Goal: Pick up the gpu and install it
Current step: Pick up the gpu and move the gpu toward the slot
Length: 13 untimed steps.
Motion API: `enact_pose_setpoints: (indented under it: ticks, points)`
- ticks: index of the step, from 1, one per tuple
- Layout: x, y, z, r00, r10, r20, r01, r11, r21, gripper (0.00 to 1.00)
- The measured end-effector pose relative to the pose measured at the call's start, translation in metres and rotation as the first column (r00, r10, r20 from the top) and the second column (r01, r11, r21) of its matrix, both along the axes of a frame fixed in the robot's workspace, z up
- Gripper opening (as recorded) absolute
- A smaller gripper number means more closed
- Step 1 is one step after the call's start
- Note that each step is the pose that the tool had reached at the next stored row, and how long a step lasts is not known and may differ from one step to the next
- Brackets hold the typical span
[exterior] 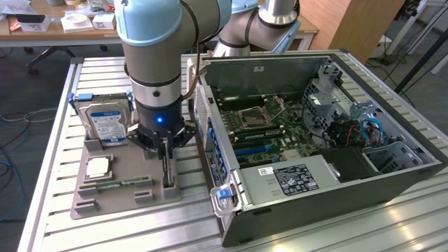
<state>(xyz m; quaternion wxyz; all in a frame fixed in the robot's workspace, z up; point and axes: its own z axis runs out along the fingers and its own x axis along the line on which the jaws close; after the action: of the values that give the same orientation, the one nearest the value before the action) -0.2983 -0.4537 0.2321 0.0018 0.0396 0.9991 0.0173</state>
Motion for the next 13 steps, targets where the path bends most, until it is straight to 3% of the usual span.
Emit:
enact_pose_setpoints:
  ticks: [13]
  points:
    - [0.0000,0.0000,0.0032,1.0000,0.001,0.0001,-0.001,1.0000,0.0000,0.26]
